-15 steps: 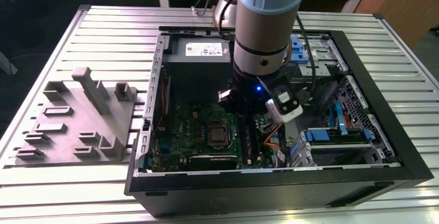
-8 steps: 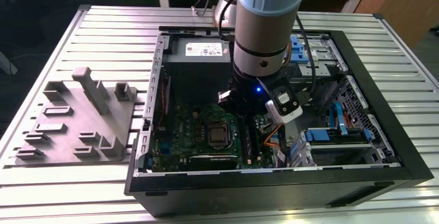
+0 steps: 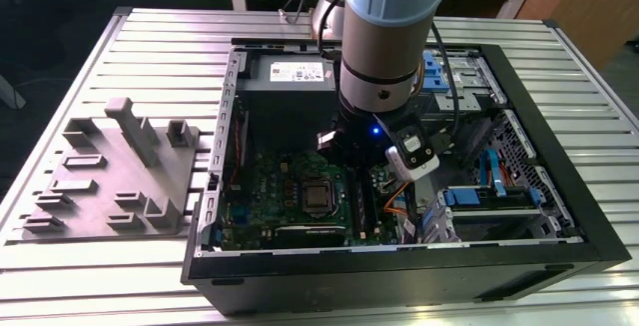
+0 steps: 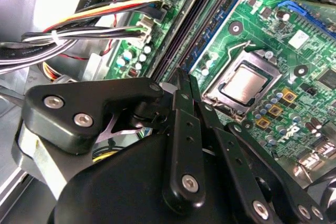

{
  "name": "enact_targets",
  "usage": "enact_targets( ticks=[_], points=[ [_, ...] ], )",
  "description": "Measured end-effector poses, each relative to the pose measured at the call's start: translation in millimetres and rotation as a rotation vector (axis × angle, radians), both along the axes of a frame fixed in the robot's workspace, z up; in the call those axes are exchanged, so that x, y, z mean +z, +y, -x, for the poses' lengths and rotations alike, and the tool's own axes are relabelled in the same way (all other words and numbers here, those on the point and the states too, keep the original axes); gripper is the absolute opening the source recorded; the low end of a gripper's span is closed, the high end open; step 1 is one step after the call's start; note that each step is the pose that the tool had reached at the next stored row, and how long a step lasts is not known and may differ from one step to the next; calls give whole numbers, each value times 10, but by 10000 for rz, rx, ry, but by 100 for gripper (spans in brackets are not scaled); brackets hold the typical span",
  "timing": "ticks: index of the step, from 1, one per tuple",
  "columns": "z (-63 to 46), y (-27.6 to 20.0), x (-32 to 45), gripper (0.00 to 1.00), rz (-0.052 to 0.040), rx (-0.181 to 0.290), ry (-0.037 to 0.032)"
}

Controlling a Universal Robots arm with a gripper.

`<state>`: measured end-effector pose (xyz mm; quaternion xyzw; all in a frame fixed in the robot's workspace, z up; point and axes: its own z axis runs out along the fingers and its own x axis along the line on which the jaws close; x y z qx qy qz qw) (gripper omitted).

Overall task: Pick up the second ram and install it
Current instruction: 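Insert the second ram into the second slot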

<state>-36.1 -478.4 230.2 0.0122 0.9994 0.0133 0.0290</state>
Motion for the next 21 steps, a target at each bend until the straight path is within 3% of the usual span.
enact_targets(
  ticks=[21],
  points=[
    [2,-32,-25,11,9,0,0]
  ],
)
